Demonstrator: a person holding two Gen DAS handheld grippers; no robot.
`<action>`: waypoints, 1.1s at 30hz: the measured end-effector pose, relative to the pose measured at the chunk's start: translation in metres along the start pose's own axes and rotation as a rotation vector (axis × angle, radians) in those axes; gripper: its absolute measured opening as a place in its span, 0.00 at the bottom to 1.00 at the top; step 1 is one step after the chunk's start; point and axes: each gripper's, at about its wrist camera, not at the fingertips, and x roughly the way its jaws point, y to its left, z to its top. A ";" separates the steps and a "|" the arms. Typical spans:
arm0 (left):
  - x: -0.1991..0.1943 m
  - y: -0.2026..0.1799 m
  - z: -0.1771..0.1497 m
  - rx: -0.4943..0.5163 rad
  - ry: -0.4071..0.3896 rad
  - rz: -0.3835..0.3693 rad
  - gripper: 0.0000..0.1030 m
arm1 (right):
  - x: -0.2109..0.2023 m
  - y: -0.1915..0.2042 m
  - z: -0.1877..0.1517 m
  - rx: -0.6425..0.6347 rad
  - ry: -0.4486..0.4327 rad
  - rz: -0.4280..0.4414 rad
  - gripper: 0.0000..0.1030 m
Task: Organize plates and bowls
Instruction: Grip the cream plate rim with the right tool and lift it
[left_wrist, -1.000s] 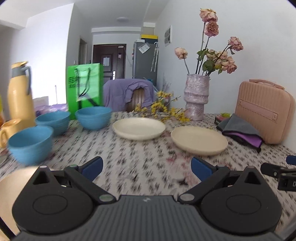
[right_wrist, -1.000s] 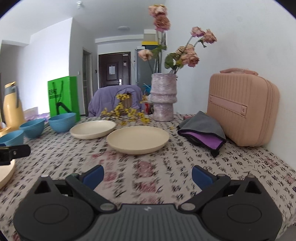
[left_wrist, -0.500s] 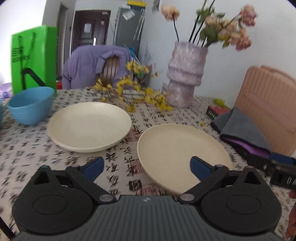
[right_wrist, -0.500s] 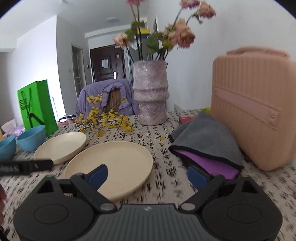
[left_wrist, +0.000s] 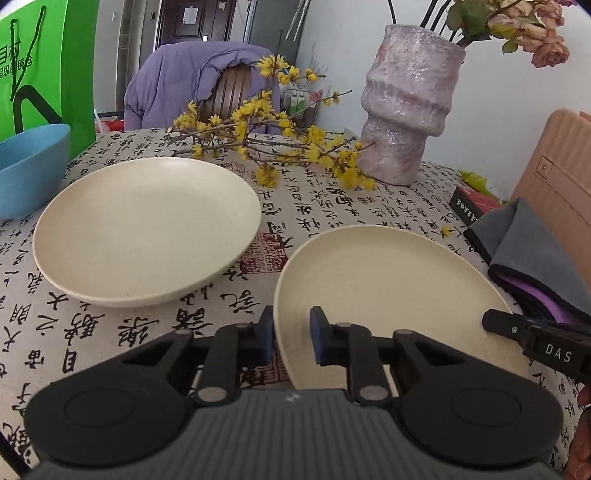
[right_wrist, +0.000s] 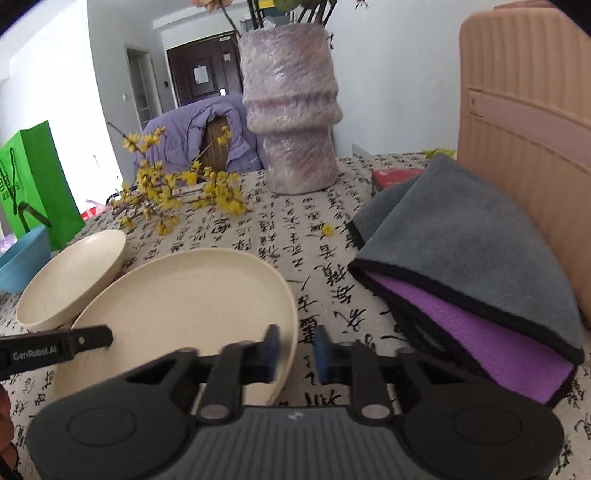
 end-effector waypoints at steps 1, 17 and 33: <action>0.000 0.000 0.001 -0.003 0.002 0.003 0.15 | -0.001 0.001 0.000 -0.004 -0.002 -0.009 0.10; -0.052 -0.013 -0.020 0.004 0.026 -0.029 0.13 | -0.053 0.002 -0.014 -0.018 -0.028 -0.038 0.09; -0.162 -0.026 -0.126 0.028 0.095 -0.067 0.13 | -0.175 -0.004 -0.121 -0.013 -0.029 -0.032 0.09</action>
